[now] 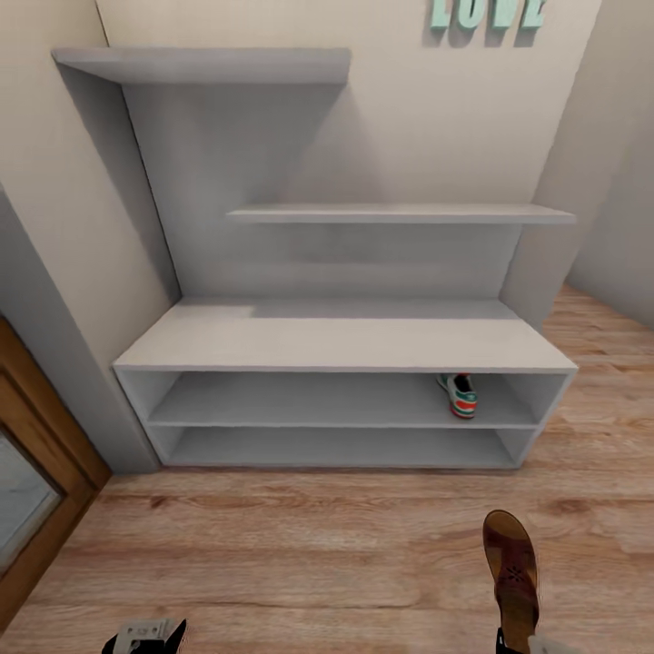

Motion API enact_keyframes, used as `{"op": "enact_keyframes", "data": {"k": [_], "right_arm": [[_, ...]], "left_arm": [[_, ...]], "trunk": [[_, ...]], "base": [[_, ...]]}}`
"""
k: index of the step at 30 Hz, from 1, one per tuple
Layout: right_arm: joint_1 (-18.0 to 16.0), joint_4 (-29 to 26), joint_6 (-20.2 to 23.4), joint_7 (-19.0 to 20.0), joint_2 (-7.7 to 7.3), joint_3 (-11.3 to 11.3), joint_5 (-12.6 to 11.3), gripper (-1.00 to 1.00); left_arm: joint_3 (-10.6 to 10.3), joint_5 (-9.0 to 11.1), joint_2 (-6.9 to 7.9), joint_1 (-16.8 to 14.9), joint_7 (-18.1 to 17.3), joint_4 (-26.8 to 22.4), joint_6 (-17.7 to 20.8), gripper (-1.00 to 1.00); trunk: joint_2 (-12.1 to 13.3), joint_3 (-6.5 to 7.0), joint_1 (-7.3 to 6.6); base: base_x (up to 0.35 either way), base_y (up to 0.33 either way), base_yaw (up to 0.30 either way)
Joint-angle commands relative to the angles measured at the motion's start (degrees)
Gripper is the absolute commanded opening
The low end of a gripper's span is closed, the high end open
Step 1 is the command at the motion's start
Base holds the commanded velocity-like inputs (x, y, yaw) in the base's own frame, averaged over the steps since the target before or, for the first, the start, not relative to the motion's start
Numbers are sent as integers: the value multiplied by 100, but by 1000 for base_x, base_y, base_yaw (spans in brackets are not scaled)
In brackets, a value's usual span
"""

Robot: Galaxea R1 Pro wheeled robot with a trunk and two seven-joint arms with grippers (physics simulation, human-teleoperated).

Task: Pick up the two gym shoes and the two sandals from the corridor floor and place them onto the hallstand (shoe rack) in the corridor, making sure they are on the rack and not on the floor. Arrange them so the two gym shoes are next to each other and the two sandals are next to each other.

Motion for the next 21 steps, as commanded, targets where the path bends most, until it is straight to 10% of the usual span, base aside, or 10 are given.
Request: {"op": "enact_keyframes", "data": {"k": [1,21], "right_arm": [[-4,4,-17,-26,0,-24,44,-100],[-4,-4,-18,-28,2,-22,44,-100]], "left_arm": [[16,55,-3,-4,-57,9,0,100],[16,55,-17,-4,-44,8,0,100]], "trunk": [[-2,-4,-1],[-2,-4,-1]], "base": [[-14,308,-8],[-88,264,-1]]}}
